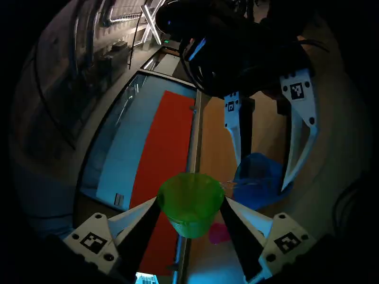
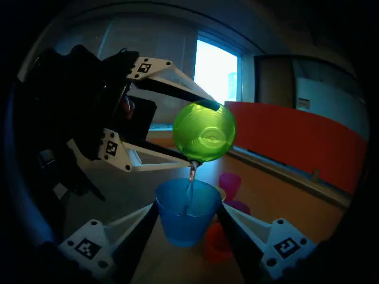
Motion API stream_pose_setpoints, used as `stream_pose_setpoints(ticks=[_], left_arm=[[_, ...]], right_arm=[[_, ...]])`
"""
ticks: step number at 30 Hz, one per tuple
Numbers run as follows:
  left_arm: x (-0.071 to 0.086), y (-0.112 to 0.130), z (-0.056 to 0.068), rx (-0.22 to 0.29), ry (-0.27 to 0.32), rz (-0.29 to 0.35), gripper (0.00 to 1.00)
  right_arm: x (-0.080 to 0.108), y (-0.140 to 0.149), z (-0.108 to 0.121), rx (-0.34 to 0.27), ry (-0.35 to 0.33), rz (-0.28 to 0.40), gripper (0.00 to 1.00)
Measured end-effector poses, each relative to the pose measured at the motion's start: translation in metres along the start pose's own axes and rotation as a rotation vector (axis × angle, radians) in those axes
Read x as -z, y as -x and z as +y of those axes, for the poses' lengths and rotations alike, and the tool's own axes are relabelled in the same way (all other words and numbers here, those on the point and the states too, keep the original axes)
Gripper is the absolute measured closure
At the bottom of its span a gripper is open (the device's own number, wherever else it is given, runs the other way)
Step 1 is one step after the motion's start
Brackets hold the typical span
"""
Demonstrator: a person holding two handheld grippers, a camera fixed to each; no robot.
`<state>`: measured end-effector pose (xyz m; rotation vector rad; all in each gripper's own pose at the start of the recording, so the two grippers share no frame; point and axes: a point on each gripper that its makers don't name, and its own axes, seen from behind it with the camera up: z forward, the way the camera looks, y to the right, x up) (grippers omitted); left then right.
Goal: Pour water
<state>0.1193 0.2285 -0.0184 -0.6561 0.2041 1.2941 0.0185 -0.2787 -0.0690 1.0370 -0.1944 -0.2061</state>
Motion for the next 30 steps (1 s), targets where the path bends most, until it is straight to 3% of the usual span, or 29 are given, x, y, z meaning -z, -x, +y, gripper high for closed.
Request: stream_pose_setpoints(ticks=[17,30], left_arm=[[0.001,-0.003,-0.008,-0.061,-0.016,-0.002,0.14],[0.005,-0.01,-0.004,-0.115,-0.031,0.001,0.14]], right_arm=[[0.0,0.0,0.001,0.0,0.005,0.002,0.09],[-0.001,0.0,0.002,-0.001,0.009,0.006,0.09]])
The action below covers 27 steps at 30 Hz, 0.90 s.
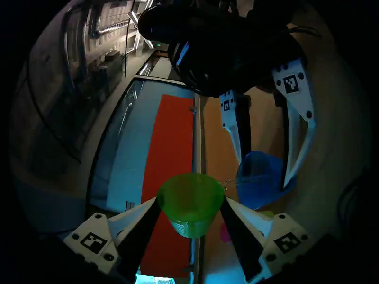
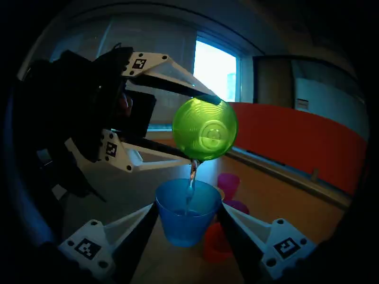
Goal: Pour water
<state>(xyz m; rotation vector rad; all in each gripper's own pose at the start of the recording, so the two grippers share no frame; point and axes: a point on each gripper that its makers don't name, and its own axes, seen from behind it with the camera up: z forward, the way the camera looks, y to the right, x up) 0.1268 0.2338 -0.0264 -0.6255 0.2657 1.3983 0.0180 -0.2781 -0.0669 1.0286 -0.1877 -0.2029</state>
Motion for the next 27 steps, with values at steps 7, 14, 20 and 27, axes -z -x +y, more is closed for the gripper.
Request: stream_pose_setpoints(ticks=[7,14,20,27], left_arm=[[0.0011,-0.0028,-0.0006,-0.034,-0.009,0.002,0.14],[0.0012,-0.0074,-0.001,-0.065,-0.017,0.006,0.14],[0.0002,-0.0095,-0.0012,-0.091,-0.023,0.008,0.14],[-0.0002,-0.01,-0.0094,-0.116,-0.03,0.006,0.14]], right_arm=[[0.0007,-0.0011,0.0003,0.001,0.002,0.002,0.09],[0.0013,-0.0015,0.0005,0.001,0.004,0.005,0.09],[0.0025,-0.0021,0.0008,0.003,0.005,0.008,0.09],[0.0045,-0.0032,0.0012,0.004,0.007,0.009,0.09]])
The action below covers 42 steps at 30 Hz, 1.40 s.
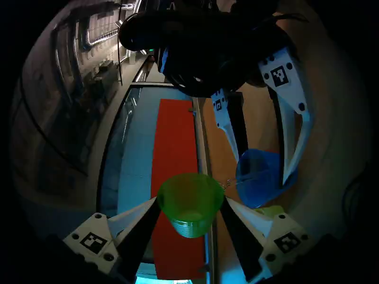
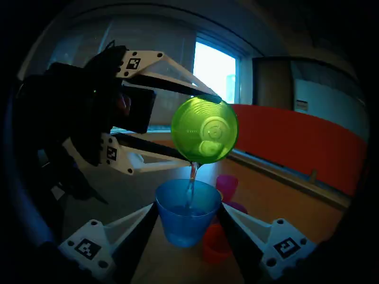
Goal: Pour water
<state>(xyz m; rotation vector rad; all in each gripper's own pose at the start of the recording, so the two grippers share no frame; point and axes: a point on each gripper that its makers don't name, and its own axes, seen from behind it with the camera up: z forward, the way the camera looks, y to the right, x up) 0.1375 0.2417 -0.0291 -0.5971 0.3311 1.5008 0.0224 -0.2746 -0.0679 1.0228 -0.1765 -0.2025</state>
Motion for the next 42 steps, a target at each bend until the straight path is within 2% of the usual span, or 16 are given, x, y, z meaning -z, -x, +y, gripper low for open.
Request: stream_pose_setpoints(ticks=[6,14,27,42], left_arm=[[0.0,-0.002,-0.001,-0.021,-0.007,-0.001,0.14],[0.0,-0.007,0.007,-0.022,-0.003,0.003,0.14],[-0.002,-0.007,0.007,-0.053,-0.013,0.0,0.14],[-0.002,-0.008,-0.007,-0.119,-0.029,0.002,0.14]], right_arm=[[0.0,-0.001,0.001,0.0,0.001,0.003,0.09],[0.001,-0.001,0.001,0.0,0.001,0.005,0.09],[0.003,-0.001,0.003,0.001,0.003,0.007,0.09],[0.003,-0.002,0.003,0.0,0.005,0.012,0.09]])
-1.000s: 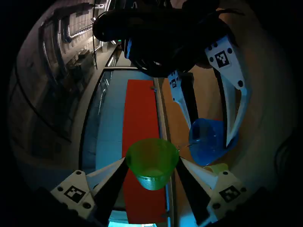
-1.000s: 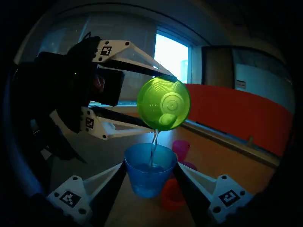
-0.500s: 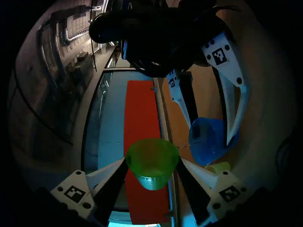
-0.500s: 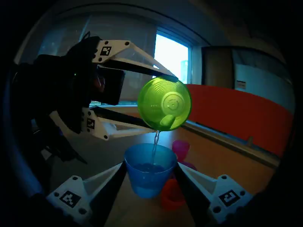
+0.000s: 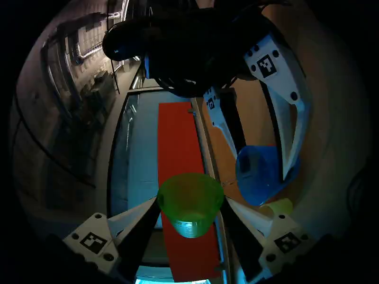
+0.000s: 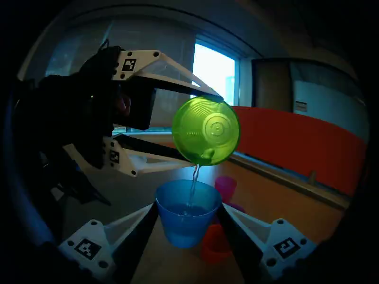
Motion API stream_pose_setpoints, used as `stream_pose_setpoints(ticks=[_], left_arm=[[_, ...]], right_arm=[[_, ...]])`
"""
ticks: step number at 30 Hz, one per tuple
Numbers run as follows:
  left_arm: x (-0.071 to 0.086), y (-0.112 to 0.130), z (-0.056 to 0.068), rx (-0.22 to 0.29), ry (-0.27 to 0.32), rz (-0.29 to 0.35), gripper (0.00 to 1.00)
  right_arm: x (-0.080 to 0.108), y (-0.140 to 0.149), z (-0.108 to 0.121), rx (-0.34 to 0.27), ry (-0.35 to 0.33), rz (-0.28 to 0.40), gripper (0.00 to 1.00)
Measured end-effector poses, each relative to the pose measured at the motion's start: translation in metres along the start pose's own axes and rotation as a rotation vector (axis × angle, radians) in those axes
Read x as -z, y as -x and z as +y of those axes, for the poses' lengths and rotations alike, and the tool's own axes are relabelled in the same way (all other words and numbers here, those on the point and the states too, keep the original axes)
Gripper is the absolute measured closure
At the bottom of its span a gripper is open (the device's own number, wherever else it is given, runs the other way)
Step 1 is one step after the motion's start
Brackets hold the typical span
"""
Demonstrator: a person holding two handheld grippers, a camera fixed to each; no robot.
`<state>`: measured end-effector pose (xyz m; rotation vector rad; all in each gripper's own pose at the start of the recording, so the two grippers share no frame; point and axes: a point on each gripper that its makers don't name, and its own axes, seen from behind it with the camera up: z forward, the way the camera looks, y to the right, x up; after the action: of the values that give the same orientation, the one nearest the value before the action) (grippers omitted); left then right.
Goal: Pour water
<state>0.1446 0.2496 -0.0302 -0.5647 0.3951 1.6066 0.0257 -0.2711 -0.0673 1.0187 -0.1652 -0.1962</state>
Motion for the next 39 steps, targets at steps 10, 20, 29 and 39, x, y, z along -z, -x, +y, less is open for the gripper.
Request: stream_pose_setpoints(ticks=[10,20,29,39], left_arm=[[0.004,-0.003,0.002,-0.018,-0.008,0.001,0.14],[0.004,-0.007,0.003,-0.006,-0.002,0.008,0.14],[0.005,0.004,0.009,0.152,0.016,0.0,0.14],[-0.002,0.025,0.022,0.48,0.043,-0.023,0.14]], right_arm=[[0.001,-0.001,0.001,0.001,0.003,0.002,0.09],[0.002,-0.001,0.001,0.001,0.004,0.002,0.09],[0.003,-0.001,0.002,0.004,0.008,0.002,0.09],[0.005,-0.004,0.003,-0.001,0.016,0.01,0.09]])
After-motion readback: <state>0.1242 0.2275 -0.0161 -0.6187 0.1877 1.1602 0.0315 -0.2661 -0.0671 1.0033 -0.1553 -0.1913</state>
